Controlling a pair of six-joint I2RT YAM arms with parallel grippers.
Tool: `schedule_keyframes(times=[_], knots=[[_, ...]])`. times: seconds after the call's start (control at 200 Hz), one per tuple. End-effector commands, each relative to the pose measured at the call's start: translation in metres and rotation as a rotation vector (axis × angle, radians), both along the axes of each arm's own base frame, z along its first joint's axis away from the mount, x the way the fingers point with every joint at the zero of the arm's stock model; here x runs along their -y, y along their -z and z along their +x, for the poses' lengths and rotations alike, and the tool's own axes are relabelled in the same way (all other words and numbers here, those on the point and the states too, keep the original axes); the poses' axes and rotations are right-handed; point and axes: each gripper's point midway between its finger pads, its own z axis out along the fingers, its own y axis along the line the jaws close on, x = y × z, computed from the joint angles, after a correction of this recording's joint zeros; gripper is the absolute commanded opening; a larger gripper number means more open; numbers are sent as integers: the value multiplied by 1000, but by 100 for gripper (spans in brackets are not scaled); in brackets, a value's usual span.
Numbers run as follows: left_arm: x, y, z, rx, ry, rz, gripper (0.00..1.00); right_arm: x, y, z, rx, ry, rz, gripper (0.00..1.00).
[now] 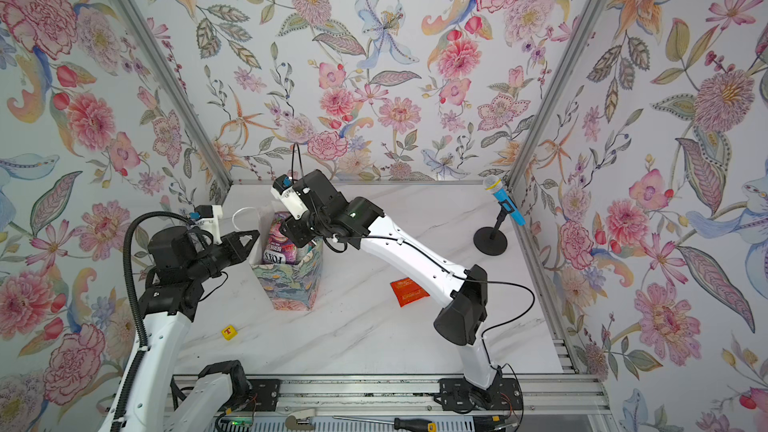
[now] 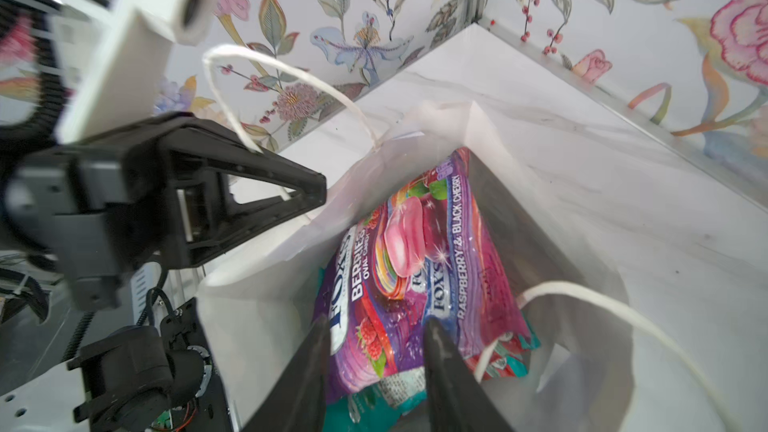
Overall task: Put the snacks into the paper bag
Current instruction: 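Open the right gripper, lift it out and move toward the red packet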
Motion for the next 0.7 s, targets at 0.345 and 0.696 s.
schedule_keyframes(times=[0.345,0.696], knots=[[5,-17,-4,60,35,-9,6,7,64,55,-21,130,-164,38],[5,-16,-3,58,33,-9,6,1,112,59,-111,110,-232,39]])
